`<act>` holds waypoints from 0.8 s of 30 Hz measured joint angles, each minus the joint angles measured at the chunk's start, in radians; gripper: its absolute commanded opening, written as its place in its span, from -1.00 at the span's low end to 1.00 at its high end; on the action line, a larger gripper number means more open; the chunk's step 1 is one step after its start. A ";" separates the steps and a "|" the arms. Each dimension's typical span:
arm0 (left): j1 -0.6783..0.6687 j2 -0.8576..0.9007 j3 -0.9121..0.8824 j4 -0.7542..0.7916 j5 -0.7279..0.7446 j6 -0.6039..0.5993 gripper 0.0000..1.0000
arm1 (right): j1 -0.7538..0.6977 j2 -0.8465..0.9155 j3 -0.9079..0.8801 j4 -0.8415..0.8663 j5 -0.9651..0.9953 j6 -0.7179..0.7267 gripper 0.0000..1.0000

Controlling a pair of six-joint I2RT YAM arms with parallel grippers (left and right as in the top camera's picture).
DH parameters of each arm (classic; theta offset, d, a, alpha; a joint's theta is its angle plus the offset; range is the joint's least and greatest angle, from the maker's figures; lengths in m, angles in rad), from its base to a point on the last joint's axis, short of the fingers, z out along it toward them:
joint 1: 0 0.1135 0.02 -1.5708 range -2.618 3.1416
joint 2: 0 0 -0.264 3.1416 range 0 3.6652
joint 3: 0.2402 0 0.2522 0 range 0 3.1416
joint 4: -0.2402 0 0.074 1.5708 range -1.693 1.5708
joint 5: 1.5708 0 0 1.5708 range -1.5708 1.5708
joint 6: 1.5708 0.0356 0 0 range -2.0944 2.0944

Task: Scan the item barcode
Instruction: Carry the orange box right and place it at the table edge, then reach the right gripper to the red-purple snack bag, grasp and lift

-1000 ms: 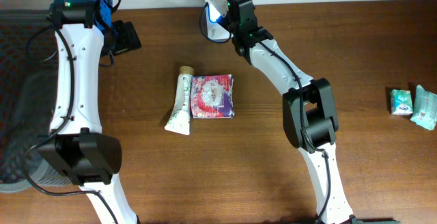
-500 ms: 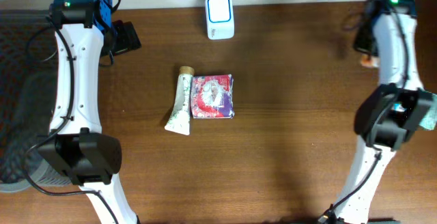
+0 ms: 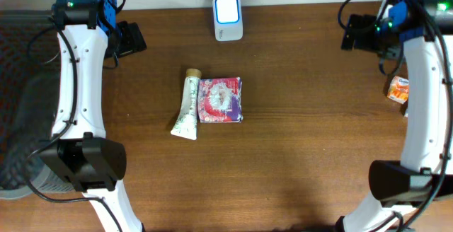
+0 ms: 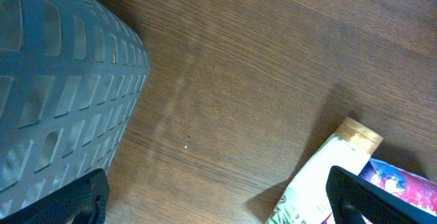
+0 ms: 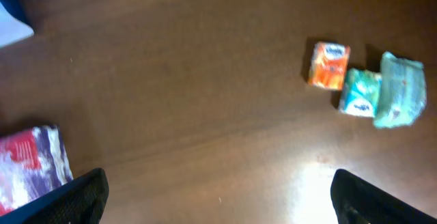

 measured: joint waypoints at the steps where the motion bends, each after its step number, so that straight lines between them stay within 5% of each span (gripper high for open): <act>1: 0.000 0.000 0.000 0.001 0.000 0.000 0.98 | 0.000 -0.007 0.000 -0.034 0.000 0.000 0.97; 5: 0.000 0.000 0.000 0.000 0.000 0.000 0.98 | 0.000 -0.030 -0.006 -0.097 0.001 0.000 0.97; 9: 0.000 0.000 0.000 0.002 0.000 0.000 0.98 | 0.000 -0.239 -0.156 -0.035 0.011 -0.002 0.97; 12: 0.000 0.000 0.000 0.002 0.000 0.000 0.98 | 0.000 -0.380 -0.437 0.116 -0.057 -0.003 0.97; 19: 0.000 0.000 0.000 0.000 0.000 0.000 0.98 | 0.000 -0.357 -1.133 0.688 -0.663 -0.002 0.97; 21: 0.000 0.000 0.000 0.002 0.000 0.000 0.98 | 0.000 -0.362 -1.227 0.899 -0.806 0.006 0.97; 24: 0.000 0.000 0.000 0.000 0.000 0.000 0.98 | 0.002 -0.362 -1.266 0.947 -0.880 0.030 0.97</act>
